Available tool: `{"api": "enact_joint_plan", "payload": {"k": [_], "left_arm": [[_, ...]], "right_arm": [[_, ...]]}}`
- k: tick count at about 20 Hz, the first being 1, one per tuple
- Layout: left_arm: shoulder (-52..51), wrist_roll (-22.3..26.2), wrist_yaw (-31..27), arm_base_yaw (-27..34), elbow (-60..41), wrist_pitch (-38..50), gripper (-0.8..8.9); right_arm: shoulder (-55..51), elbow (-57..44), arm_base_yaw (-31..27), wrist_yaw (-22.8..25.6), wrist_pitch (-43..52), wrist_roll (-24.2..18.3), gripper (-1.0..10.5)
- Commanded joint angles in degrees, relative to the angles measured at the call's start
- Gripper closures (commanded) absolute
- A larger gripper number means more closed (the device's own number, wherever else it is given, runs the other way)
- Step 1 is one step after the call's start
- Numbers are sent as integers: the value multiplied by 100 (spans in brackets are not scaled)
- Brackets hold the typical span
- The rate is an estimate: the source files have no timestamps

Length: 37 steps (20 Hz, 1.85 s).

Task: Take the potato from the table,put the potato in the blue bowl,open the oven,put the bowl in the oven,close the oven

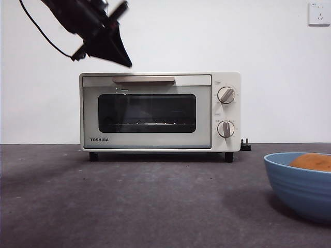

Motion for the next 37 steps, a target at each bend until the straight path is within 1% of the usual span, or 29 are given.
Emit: {"api": "enact_joint_plan", "payload": {"k": [1, 4, 8, 21, 24, 32, 37], "left_arm": [[184, 313, -487, -87, 33, 105, 819], [262, 315, -616, -105, 33, 280, 819], [317, 317, -621, -127, 33, 343, 819], [457, 597, -619, -256, 33, -791, 819], [457, 678, -632, -323, 33, -1078, 819], [457, 774, -931, -555, 28, -1720, 819], [457, 782, -1106, -745, 28, -1869, 819]], "right_arm": [[-90, -4, 9, 72, -55, 203, 955], [-157, -4, 9, 74, -83, 225, 955], [-170, -4, 9, 94, -92, 238, 955], [-168, -4, 9, 275, -81, 238, 955], [-170, -4, 9, 289, -68, 299, 955], [-219, -4, 9, 282, -76, 319, 955], [-461, -4, 9, 286, -92, 321, 955]]}}
